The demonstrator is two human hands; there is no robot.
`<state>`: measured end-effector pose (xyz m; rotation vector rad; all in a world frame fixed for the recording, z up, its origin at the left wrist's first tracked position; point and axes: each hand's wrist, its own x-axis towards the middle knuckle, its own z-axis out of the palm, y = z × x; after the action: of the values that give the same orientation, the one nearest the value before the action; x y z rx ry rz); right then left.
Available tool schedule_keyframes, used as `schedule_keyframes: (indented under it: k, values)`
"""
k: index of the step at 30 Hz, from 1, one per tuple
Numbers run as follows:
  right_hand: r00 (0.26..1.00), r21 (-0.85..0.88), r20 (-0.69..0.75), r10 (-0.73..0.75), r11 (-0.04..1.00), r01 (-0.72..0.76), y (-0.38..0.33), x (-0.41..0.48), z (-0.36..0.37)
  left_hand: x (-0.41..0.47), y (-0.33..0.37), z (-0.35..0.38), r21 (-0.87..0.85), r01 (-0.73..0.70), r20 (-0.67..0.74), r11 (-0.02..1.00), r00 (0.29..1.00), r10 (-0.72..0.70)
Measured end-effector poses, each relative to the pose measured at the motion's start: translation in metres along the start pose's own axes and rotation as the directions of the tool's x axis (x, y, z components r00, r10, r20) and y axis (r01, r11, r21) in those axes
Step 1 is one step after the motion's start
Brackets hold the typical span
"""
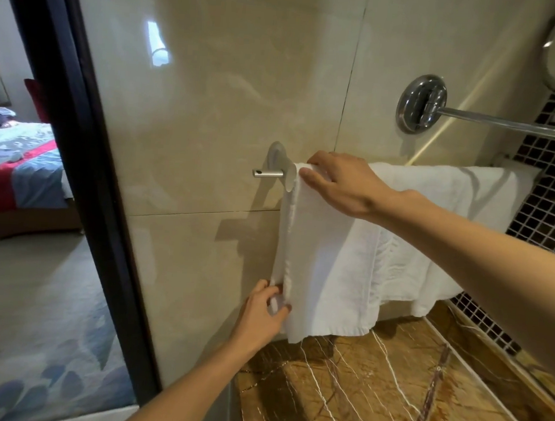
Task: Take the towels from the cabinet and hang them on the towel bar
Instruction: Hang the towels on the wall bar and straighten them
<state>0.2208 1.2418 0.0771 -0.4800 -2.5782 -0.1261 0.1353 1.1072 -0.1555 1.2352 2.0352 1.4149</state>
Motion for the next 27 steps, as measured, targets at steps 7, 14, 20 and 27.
schedule_keyframes:
  k: [7, 14, 20, 27]
  values:
    - [0.995, 0.049, 0.083, 0.050, 0.997, -0.054, -0.005, 0.001, -0.006, -0.004, -0.007, 0.027, -0.087, 0.116, 0.011, 0.989, 0.993, -0.115]
    - [0.993, 0.058, 0.105, 0.049, 0.997, -0.055, -0.004, -0.002, -0.008, -0.014, -0.021, 0.043, -0.029, 0.187, 0.011, 0.982, 0.982, -0.187]
    - [0.993, 0.058, 0.103, 0.049, 0.997, -0.055, -0.006, -0.002, -0.008, -0.024, -0.025, 0.044, 0.024, 0.154, 0.026, 0.988, 0.988, -0.155]
    - [0.984, 0.097, 0.163, 0.079, 0.991, -0.095, -0.008, -0.002, -0.012, -0.046, -0.024, 0.038, -0.019, 0.227, -0.187, 0.974, 0.956, -0.227]
